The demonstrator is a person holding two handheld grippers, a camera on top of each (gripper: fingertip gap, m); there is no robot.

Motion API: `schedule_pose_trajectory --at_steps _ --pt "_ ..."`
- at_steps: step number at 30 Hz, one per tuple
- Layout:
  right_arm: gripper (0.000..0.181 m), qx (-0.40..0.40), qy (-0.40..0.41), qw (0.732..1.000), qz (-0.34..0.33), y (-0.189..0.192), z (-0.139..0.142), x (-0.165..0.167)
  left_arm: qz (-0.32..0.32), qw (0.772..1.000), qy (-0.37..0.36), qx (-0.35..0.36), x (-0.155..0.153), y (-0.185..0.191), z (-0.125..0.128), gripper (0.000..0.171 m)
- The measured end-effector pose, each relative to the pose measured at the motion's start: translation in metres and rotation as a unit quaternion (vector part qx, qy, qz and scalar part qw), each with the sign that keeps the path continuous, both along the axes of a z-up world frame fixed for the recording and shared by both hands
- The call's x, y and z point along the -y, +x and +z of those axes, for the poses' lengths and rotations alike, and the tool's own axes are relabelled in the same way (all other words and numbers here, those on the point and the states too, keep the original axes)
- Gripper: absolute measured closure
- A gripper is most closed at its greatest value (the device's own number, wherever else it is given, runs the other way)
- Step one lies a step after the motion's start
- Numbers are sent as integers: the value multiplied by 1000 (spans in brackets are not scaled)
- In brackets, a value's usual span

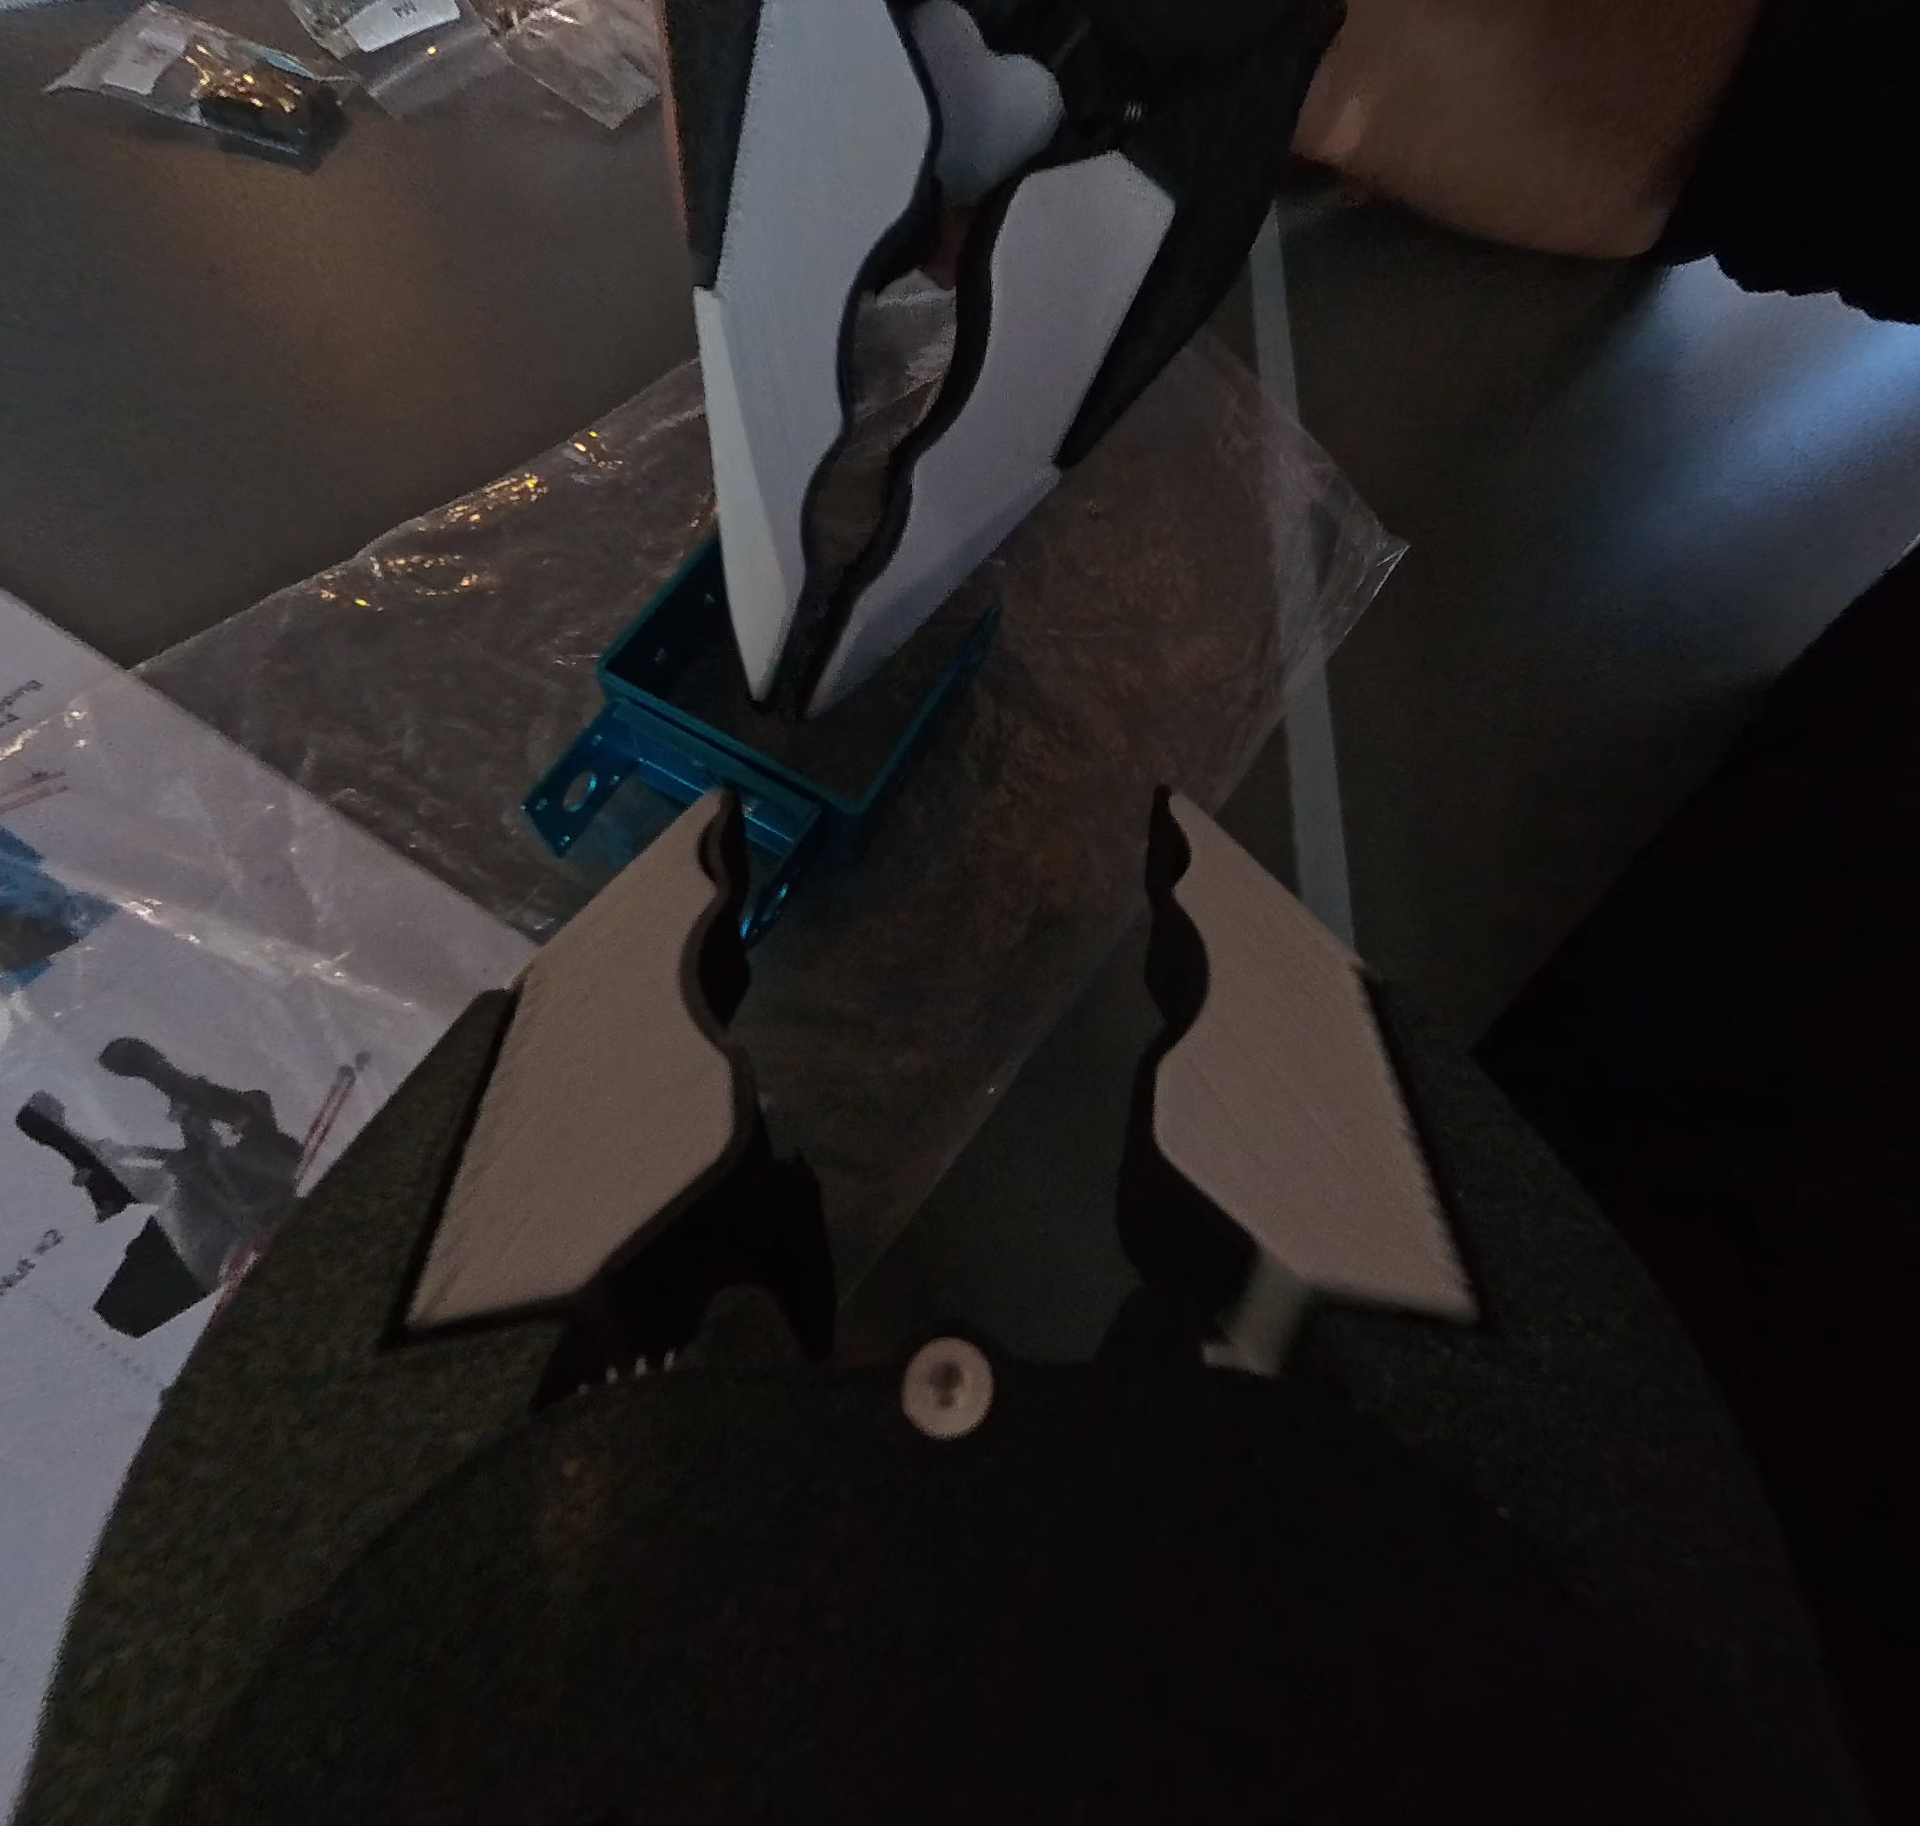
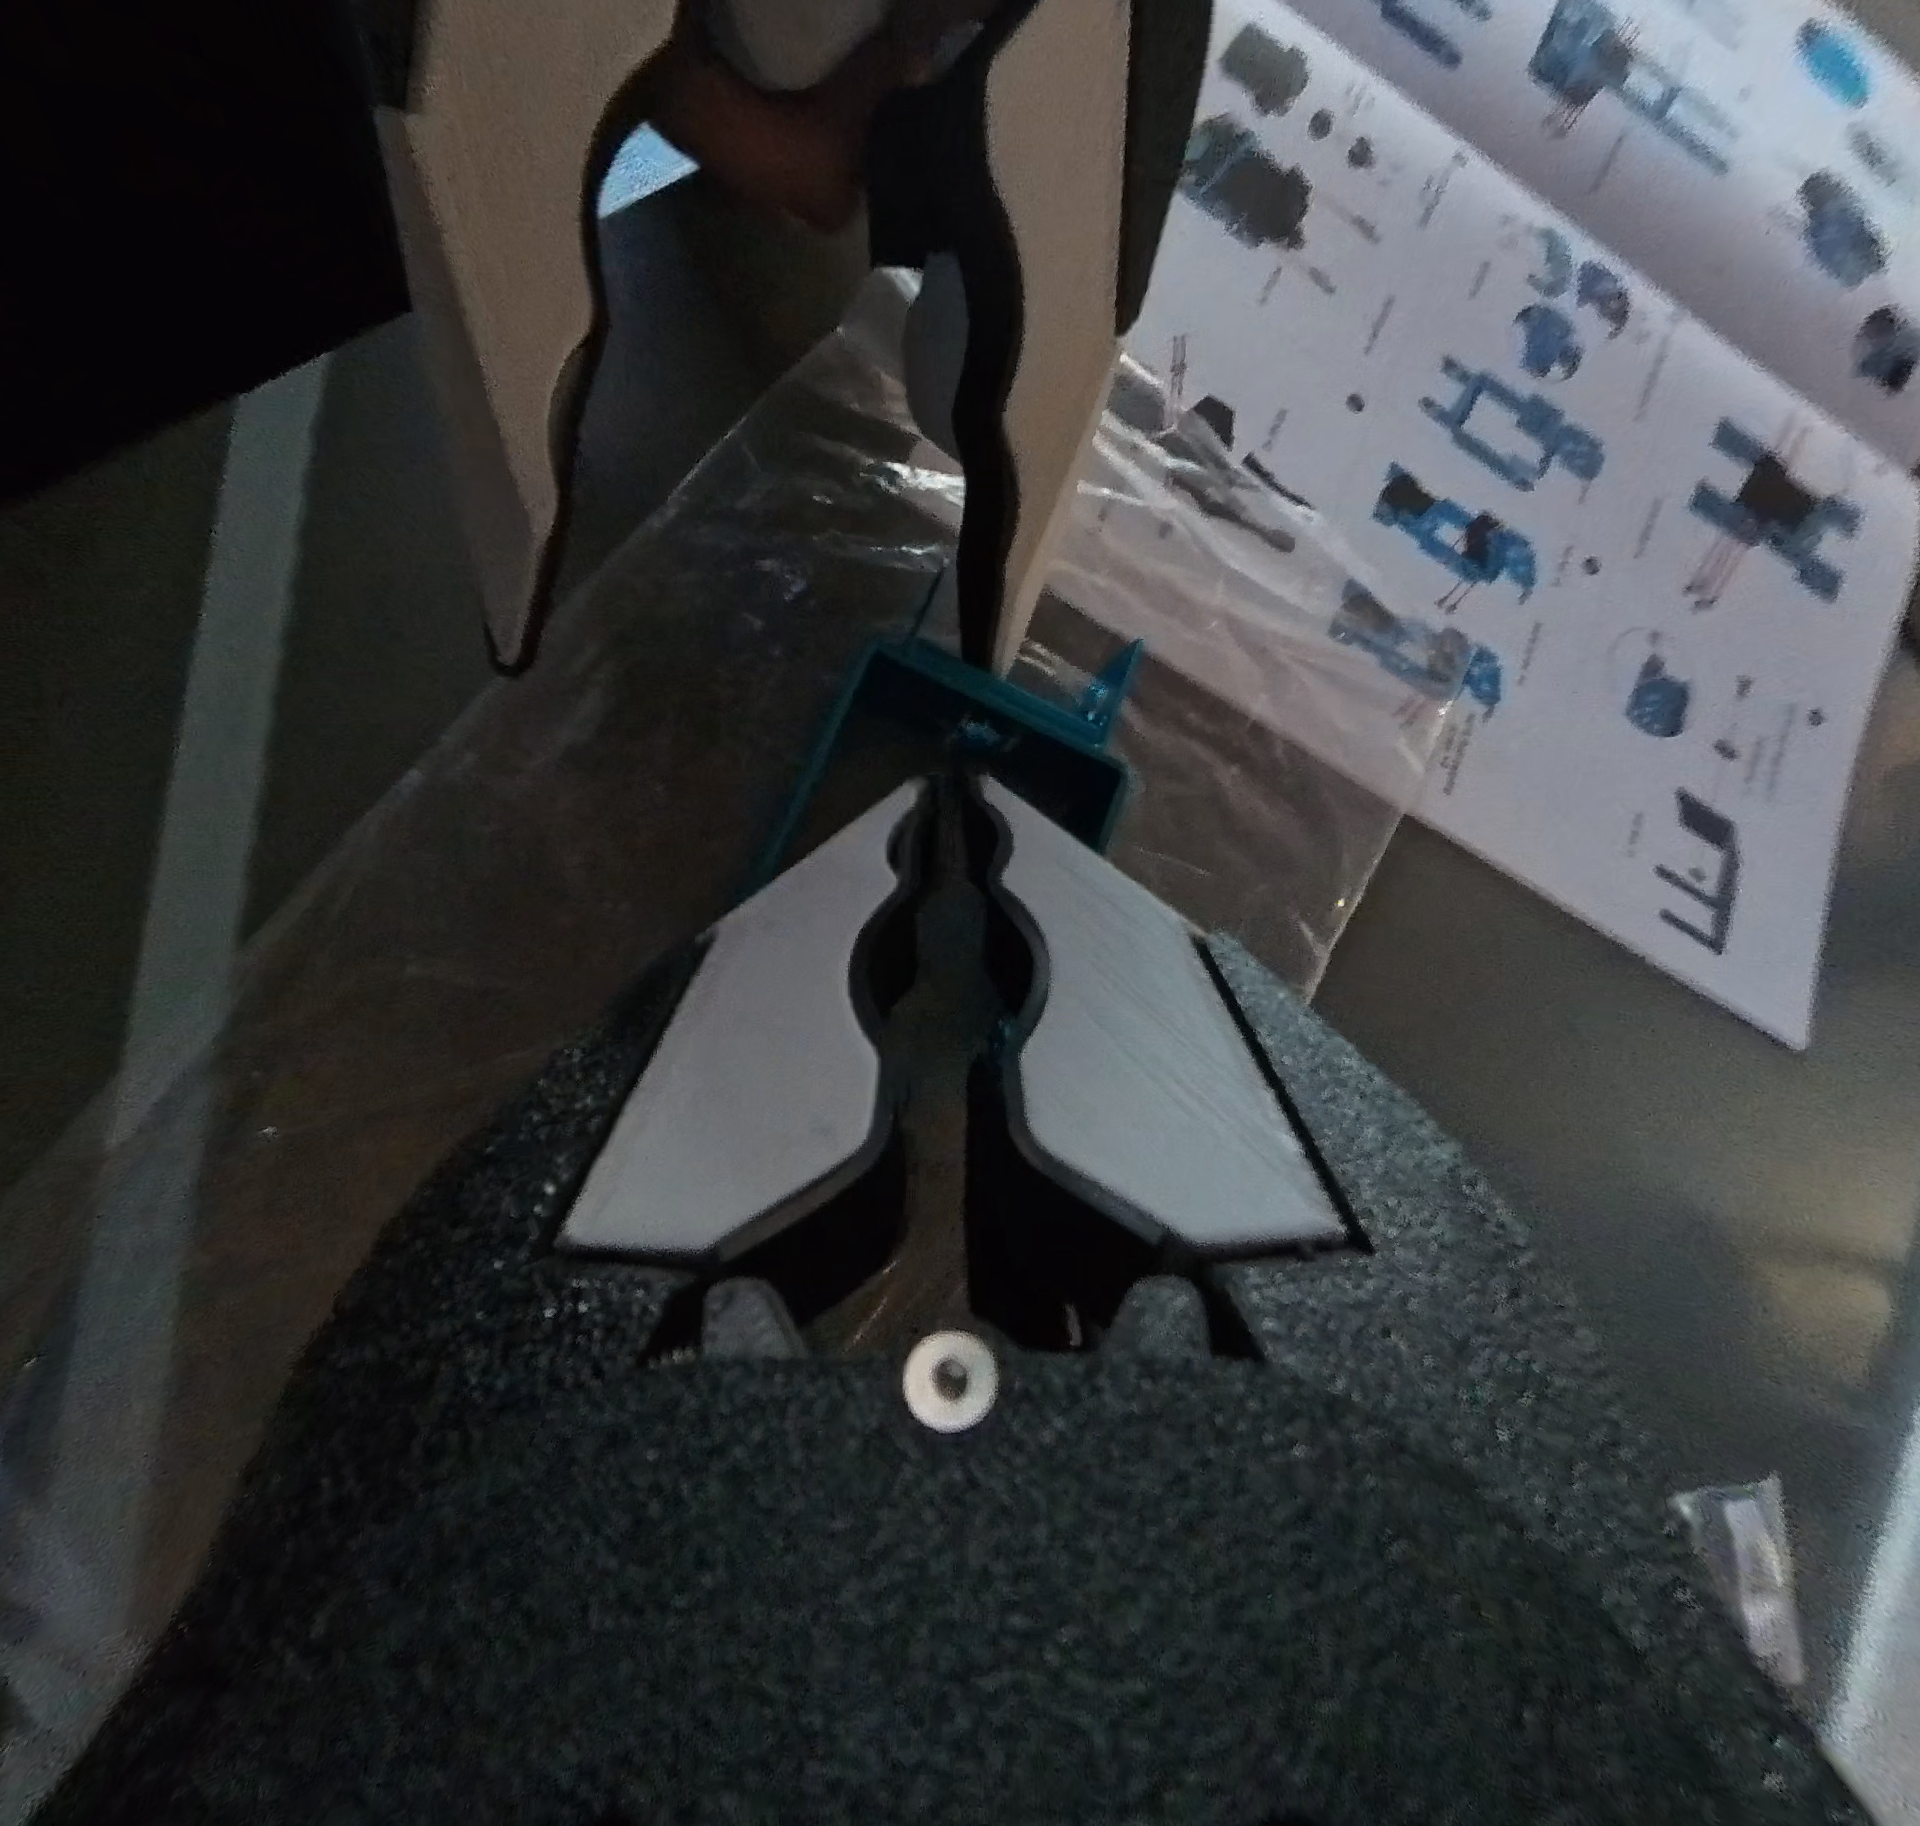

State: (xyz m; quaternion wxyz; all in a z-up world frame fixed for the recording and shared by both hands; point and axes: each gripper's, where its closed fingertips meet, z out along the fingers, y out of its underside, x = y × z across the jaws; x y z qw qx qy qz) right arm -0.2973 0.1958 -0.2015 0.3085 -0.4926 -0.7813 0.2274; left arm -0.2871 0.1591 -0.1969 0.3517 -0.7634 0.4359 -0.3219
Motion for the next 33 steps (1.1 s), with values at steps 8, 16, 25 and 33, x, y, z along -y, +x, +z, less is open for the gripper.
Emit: schedule_pose_trajectory --at_steps 8,16,25,33 --pt "168 22 3 1000 -5 -14 -5 -1 3 1000 9 -9 0 -2 -1 95" --pt "169 28 -10 1000 -1 -25 -2 4 18 1000 12 -13 6 -15 0 96" --pt "169 168 -25 985 27 -7 -2 -3 25 1000 19 4 13 -19 3 96" --pt "170 258 -39 963 59 -10 -16 3 42 999 20 15 21 -31 4 96"
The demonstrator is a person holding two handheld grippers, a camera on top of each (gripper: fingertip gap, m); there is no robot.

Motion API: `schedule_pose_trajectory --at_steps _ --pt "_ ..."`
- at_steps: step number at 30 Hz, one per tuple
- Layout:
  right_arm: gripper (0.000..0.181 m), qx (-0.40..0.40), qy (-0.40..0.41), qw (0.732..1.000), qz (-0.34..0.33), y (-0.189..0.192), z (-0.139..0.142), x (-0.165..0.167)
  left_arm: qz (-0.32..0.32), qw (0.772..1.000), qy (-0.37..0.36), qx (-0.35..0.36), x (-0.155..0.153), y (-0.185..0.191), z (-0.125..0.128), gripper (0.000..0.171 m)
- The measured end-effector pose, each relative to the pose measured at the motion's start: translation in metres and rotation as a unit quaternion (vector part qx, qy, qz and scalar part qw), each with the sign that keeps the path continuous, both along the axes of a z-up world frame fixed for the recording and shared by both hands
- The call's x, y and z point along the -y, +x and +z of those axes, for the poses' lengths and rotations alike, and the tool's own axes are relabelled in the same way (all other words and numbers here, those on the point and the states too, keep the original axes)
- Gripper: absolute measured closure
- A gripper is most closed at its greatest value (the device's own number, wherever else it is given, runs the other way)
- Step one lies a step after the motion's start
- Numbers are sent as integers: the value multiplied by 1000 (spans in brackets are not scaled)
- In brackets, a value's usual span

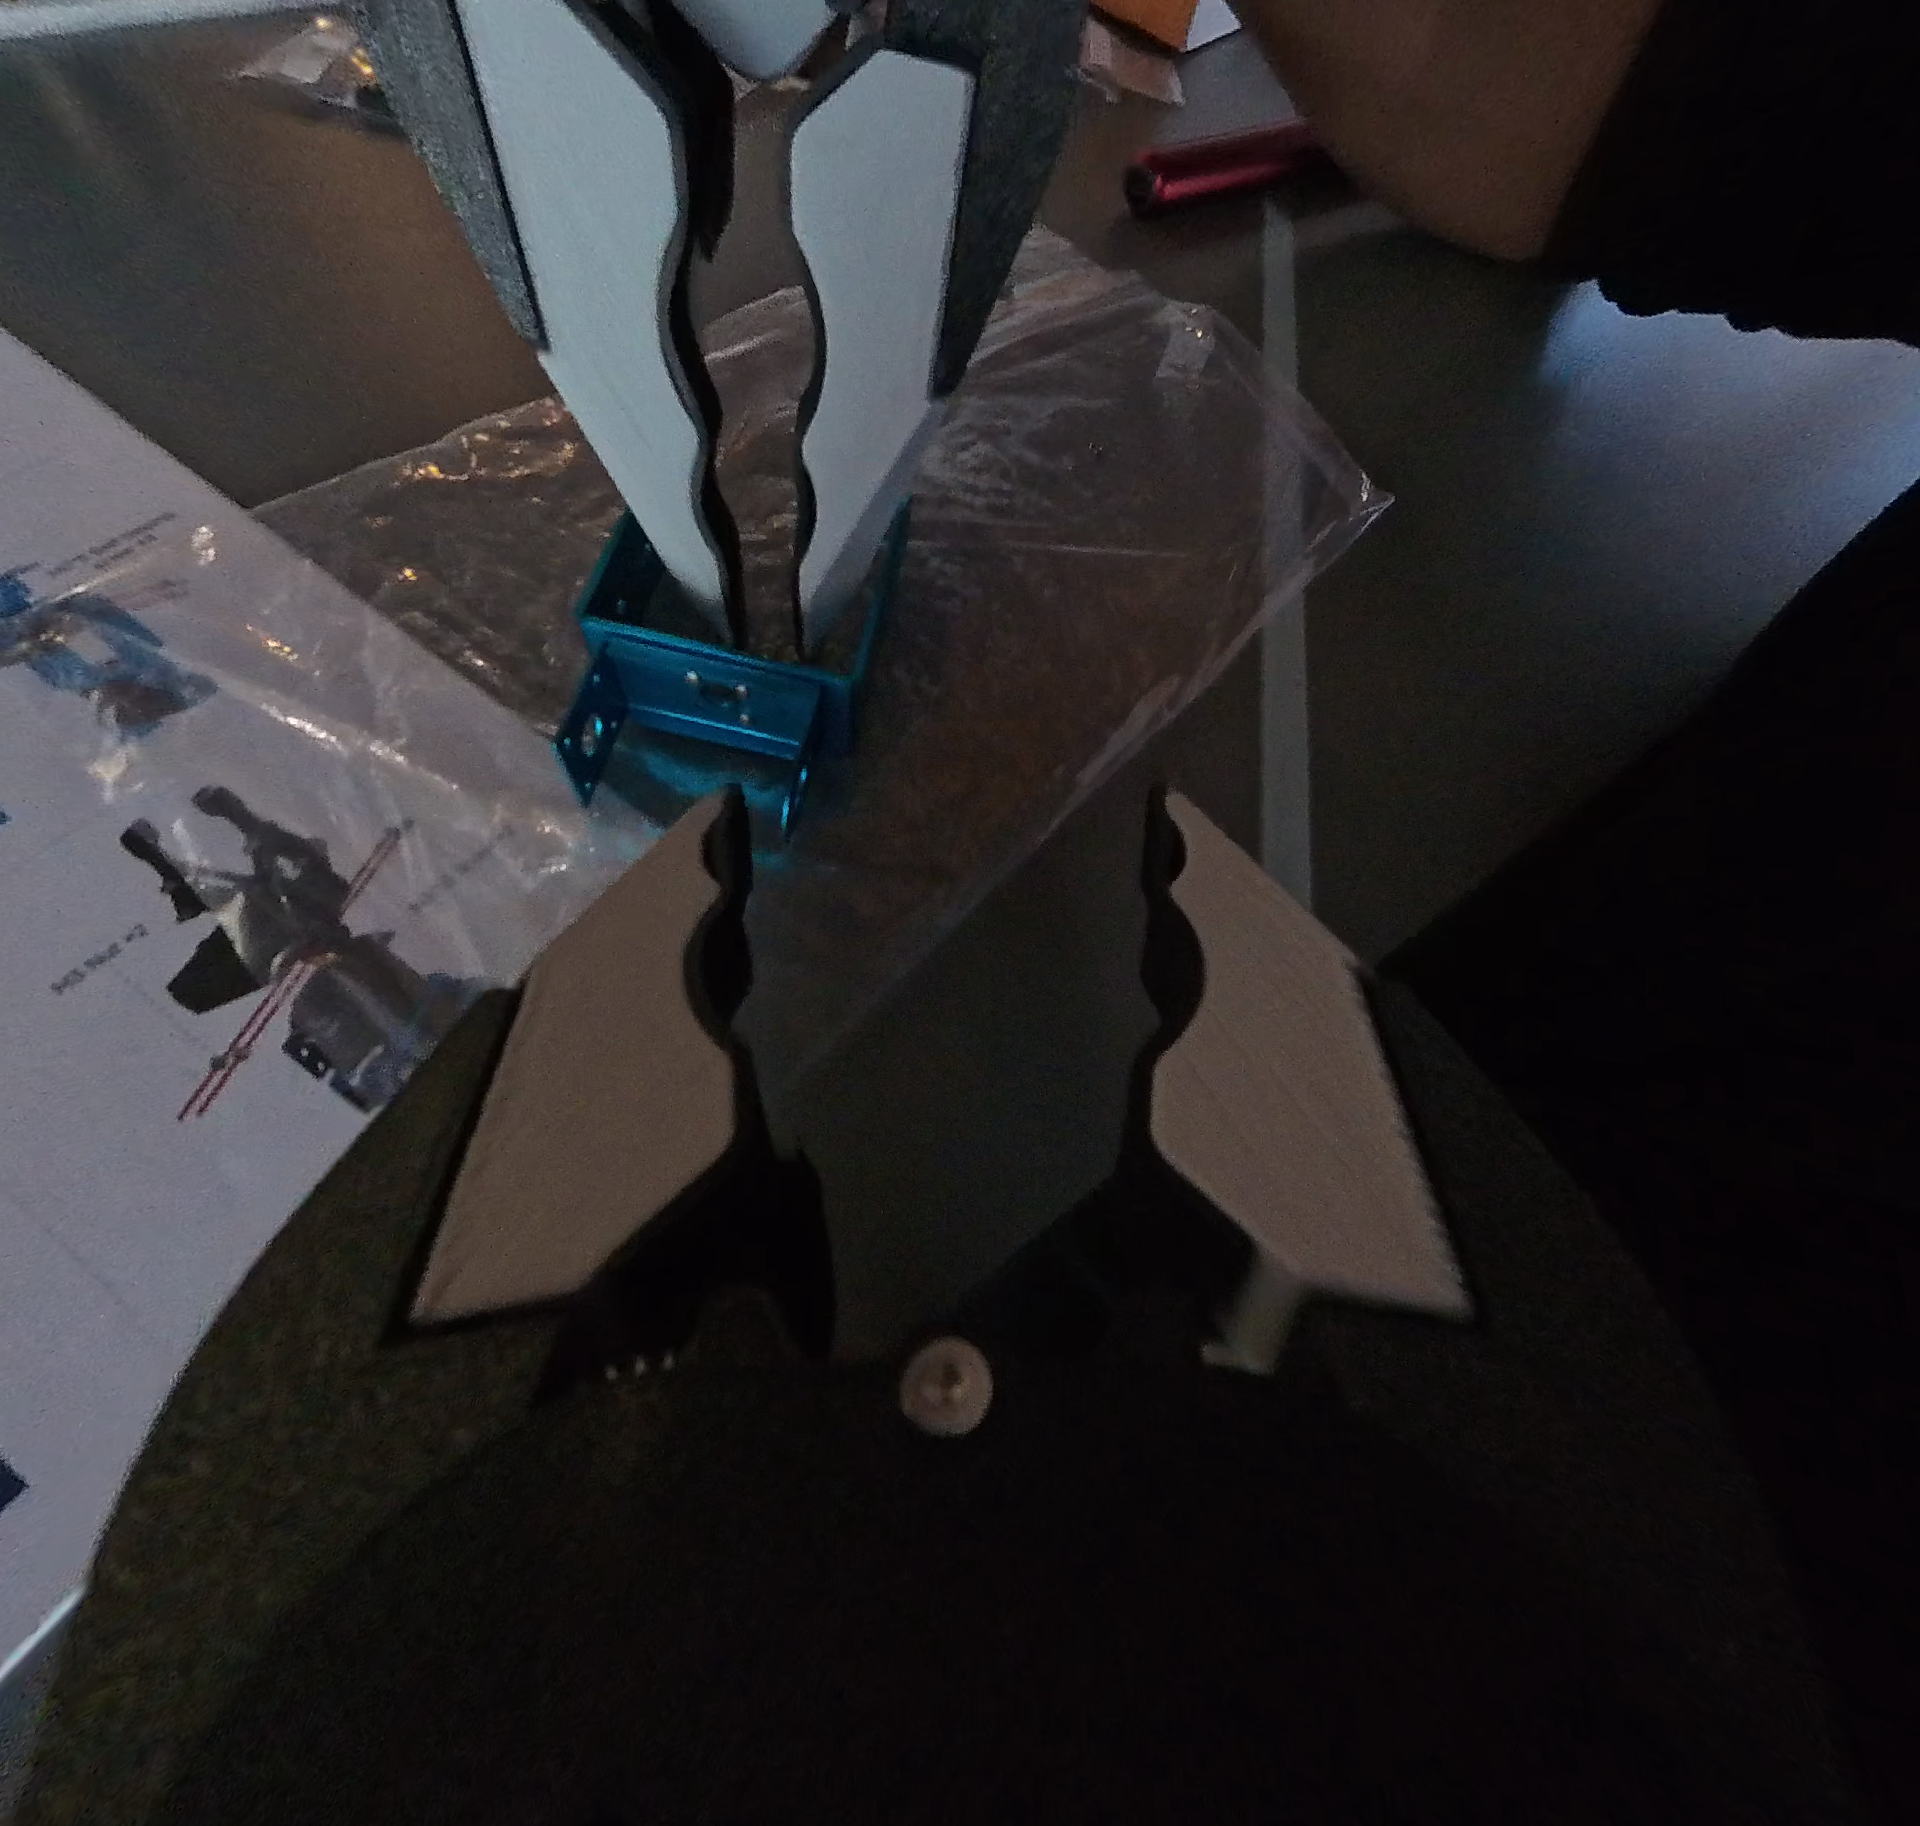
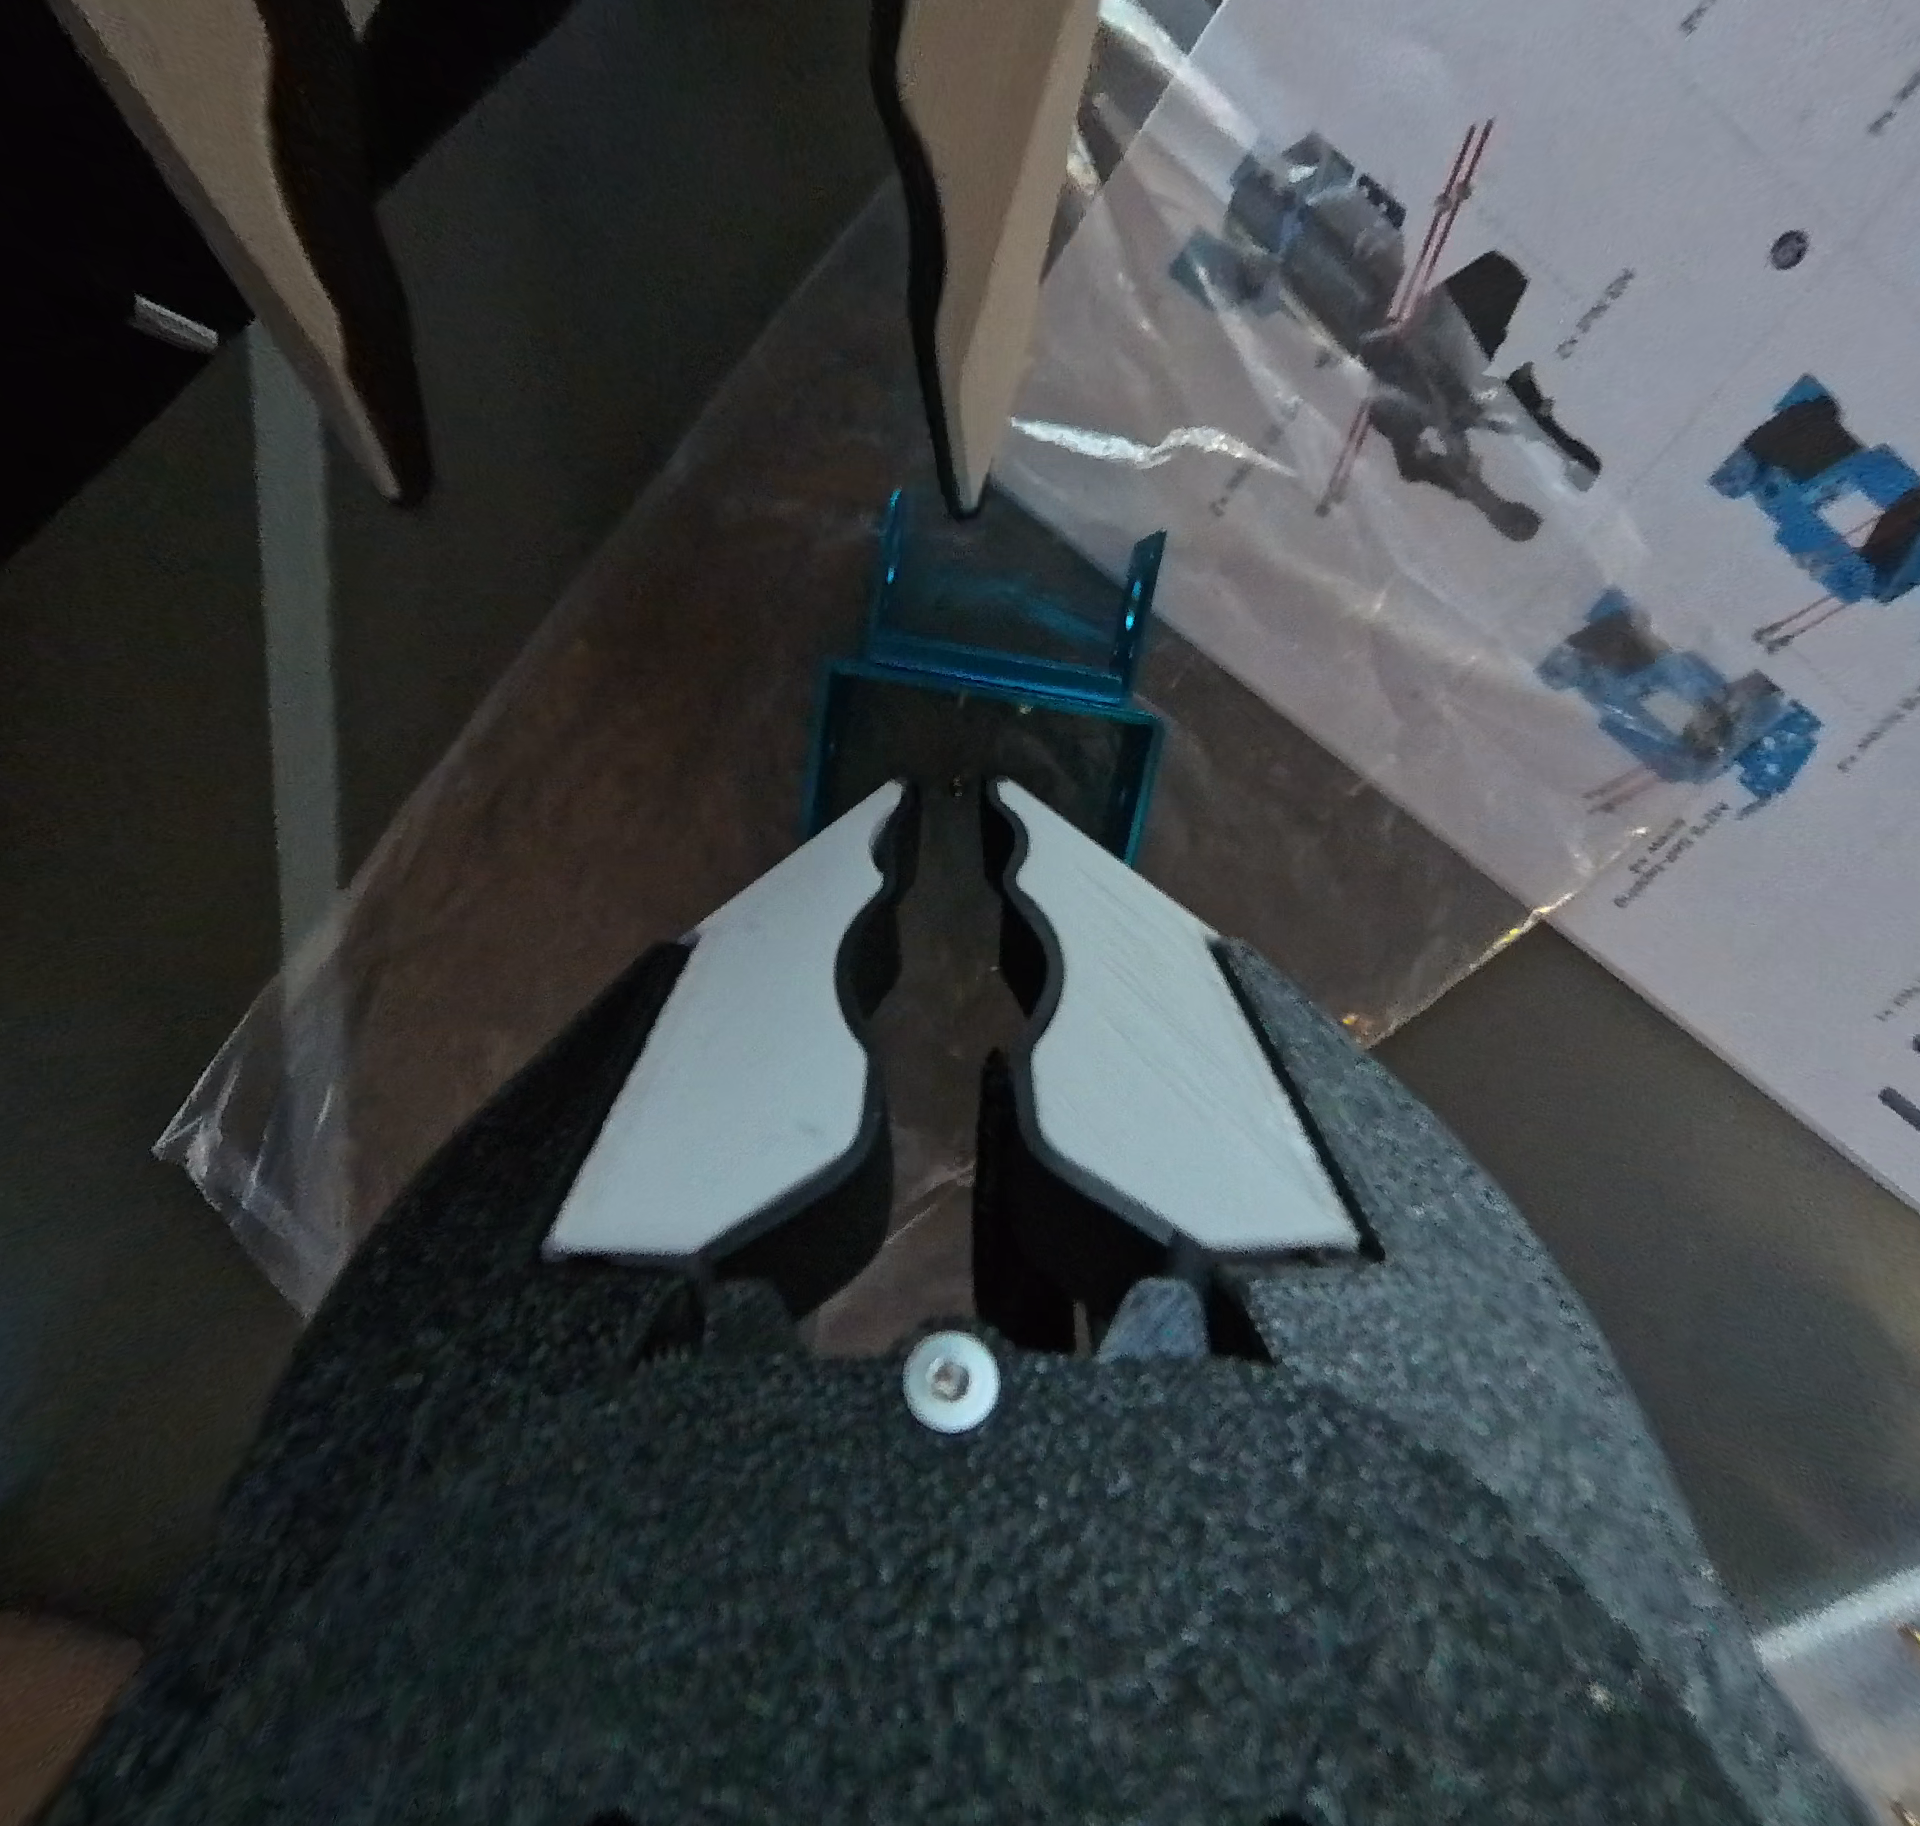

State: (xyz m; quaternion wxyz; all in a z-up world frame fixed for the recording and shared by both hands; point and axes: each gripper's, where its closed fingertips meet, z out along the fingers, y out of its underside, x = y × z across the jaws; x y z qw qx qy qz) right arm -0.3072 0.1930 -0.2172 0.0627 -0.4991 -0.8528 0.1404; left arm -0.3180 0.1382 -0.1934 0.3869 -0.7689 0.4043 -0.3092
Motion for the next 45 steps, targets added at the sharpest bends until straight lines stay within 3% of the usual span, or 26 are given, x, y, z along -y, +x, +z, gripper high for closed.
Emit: schedule_pose_trajectory --at_steps 11,26,31,38,42,45 --pt "177 -7 3 1000 -4 -3 -1 -3 -8 1000 6 10 3 -2 3 96" --pt "180 -145 4 989 -5 -5 18 -5 -7 1000 -13 0 -11 9 2 97" --pt "180 -156 -59 984 -64 -11 12 2 -16 1000 -19 -4 -10 15 0 96" --pt "179 -164 -76 969 -170 -6 21 -6 -20 1000 -21 -6 -12 18 0 96" --pt "179 -170 -83 943 -273 4 26 -11 -22 999 -22 -7 -12 20 0 96" --pt "180 -204 -136 904 -351 5 36 -1 -29 999 -24 2 -11 23 1 96"
